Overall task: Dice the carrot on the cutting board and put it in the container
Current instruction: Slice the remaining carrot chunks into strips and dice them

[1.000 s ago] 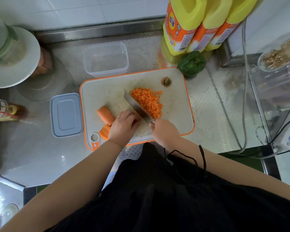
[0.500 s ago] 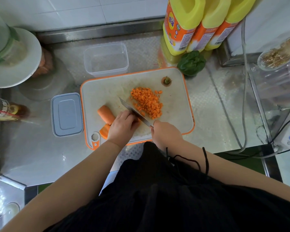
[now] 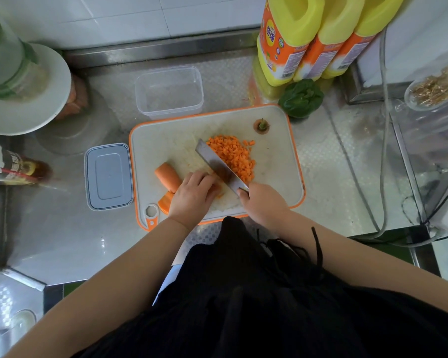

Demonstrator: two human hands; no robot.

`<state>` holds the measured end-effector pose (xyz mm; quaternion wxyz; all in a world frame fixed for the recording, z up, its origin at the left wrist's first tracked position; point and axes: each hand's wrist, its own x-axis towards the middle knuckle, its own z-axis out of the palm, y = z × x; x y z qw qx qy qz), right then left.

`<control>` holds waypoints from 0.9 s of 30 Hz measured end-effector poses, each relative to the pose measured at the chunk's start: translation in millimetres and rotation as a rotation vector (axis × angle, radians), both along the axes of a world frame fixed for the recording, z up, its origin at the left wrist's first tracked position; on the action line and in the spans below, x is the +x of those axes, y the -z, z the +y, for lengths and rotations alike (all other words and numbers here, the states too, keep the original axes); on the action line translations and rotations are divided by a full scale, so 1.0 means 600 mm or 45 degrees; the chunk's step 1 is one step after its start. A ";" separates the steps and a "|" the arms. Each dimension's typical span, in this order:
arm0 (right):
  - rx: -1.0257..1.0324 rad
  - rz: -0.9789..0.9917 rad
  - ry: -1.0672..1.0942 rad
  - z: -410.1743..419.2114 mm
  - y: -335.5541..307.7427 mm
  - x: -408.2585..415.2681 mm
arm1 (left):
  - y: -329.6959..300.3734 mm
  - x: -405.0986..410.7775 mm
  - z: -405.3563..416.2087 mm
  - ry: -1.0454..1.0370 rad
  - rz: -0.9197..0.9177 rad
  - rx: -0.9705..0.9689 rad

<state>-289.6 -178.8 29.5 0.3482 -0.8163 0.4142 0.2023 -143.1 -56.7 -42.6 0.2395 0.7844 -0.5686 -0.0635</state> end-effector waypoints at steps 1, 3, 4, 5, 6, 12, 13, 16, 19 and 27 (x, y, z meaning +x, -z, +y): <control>-0.027 -0.010 -0.018 0.006 -0.001 -0.002 | -0.002 -0.001 0.001 -0.006 -0.002 -0.010; -0.070 -0.020 -0.064 0.017 -0.005 -0.003 | -0.005 -0.003 0.002 -0.013 0.002 -0.012; -0.087 -0.019 -0.082 0.021 -0.006 -0.003 | -0.006 -0.004 0.003 -0.017 0.009 0.001; -0.099 -0.015 -0.094 0.026 -0.006 -0.002 | -0.004 -0.005 0.004 -0.025 0.021 0.023; -0.110 -0.003 -0.106 0.030 -0.006 -0.001 | -0.002 -0.004 0.005 -0.033 0.035 0.049; -0.078 0.194 -0.049 0.040 0.010 0.021 | 0.014 0.001 0.009 0.011 0.036 0.033; -0.080 0.200 -0.045 0.042 0.015 0.025 | 0.016 0.001 0.009 0.008 0.042 0.031; -0.127 0.144 -0.042 0.047 0.020 0.026 | 0.019 0.003 0.008 0.002 0.048 0.008; -0.024 0.054 0.012 0.030 0.013 0.018 | 0.018 0.003 0.007 0.045 0.004 -0.045; -0.031 -0.031 -0.012 0.025 -0.012 0.003 | 0.004 0.008 0.014 0.035 -0.005 -0.006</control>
